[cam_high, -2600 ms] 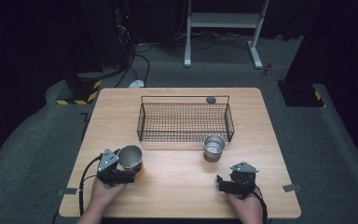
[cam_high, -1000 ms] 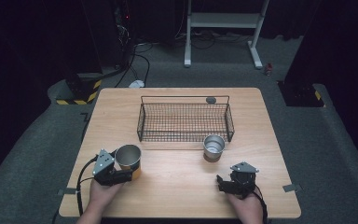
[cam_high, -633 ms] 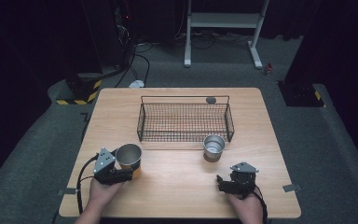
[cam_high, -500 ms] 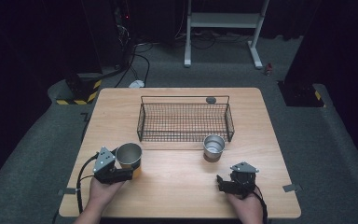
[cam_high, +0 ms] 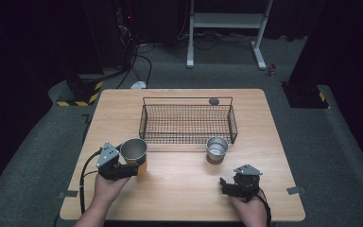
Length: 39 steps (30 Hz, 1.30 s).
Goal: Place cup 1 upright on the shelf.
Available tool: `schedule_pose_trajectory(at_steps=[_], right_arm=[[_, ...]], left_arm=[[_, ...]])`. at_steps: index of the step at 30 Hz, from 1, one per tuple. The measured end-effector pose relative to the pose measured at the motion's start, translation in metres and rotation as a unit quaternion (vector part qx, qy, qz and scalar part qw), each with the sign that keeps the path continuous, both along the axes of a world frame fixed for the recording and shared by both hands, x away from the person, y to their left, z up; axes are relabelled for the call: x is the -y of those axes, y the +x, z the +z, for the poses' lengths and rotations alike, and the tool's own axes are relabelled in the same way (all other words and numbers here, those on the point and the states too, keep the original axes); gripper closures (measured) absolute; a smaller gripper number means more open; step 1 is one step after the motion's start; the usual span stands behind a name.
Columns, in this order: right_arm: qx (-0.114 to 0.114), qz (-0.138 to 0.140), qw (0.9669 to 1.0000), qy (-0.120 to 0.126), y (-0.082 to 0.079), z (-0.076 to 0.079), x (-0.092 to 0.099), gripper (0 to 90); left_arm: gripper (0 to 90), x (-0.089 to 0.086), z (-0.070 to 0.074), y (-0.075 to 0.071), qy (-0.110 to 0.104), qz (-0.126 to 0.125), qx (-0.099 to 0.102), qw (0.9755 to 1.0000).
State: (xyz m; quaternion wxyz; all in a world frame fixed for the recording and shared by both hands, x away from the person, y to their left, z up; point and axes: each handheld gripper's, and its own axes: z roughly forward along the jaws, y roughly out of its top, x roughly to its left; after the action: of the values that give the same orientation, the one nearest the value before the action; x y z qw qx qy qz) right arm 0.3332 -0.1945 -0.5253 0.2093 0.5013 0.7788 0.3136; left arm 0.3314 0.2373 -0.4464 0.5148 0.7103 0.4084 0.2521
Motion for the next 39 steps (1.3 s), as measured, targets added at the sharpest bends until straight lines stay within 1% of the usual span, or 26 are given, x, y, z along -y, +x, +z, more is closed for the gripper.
schedule_pose_trajectory(at_steps=[4, 11, 12, 16, 23, 30, 33, 36, 39], right_arm=[[0.000, 0.001, 1.0000, 0.000, 0.000, 0.000, 0.000, 9.3], [0.000, 0.003, 1.0000, 0.000, 0.001, 0.000, 0.000, 9.1], [0.000, 0.005, 1.0000, 0.000, 0.001, 0.000, 0.000, 8.9], [-0.002, 0.003, 1.0000, 0.001, 0.002, 0.000, -0.001, 8.8], [-0.001, 0.003, 1.0000, 0.000, 0.001, 0.000, -0.001, 8.8], [-0.002, 0.004, 1.0000, 0.000, 0.001, 0.000, -0.001, 8.8], [-0.002, 0.004, 1.0000, 0.000, 0.001, 0.000, -0.001, 8.8], [-0.002, 0.004, 1.0000, 0.000, 0.001, 0.000, -0.001, 8.8], [-0.002, 0.004, 1.0000, 0.000, 0.001, 0.000, -0.001, 8.8]], left_arm=[[13.0, 0.003, 0.005, 0.004, -0.003, 0.003, 0.005, 1.0000], [13.0, 0.009, 0.009, 0.008, -0.005, 0.006, 0.010, 0.9999], [13.0, 0.012, 0.010, 0.009, -0.001, 0.004, 0.011, 0.9999], [13.0, 0.016, 0.012, 0.010, 0.000, 0.004, 0.012, 0.9999], [13.0, 0.020, 0.016, 0.014, -0.005, 0.016, 0.012, 0.9998], [13.0, 0.030, 0.025, 0.020, -0.007, 0.022, 0.018, 0.9996], [13.0, 0.035, 0.028, 0.023, -0.006, 0.022, 0.018, 0.9996], [13.0, 0.041, 0.033, 0.026, -0.002, 0.020, 0.023, 0.9995], [13.0, 0.043, 0.037, 0.029, -0.004, 0.019, 0.027, 0.9995]])
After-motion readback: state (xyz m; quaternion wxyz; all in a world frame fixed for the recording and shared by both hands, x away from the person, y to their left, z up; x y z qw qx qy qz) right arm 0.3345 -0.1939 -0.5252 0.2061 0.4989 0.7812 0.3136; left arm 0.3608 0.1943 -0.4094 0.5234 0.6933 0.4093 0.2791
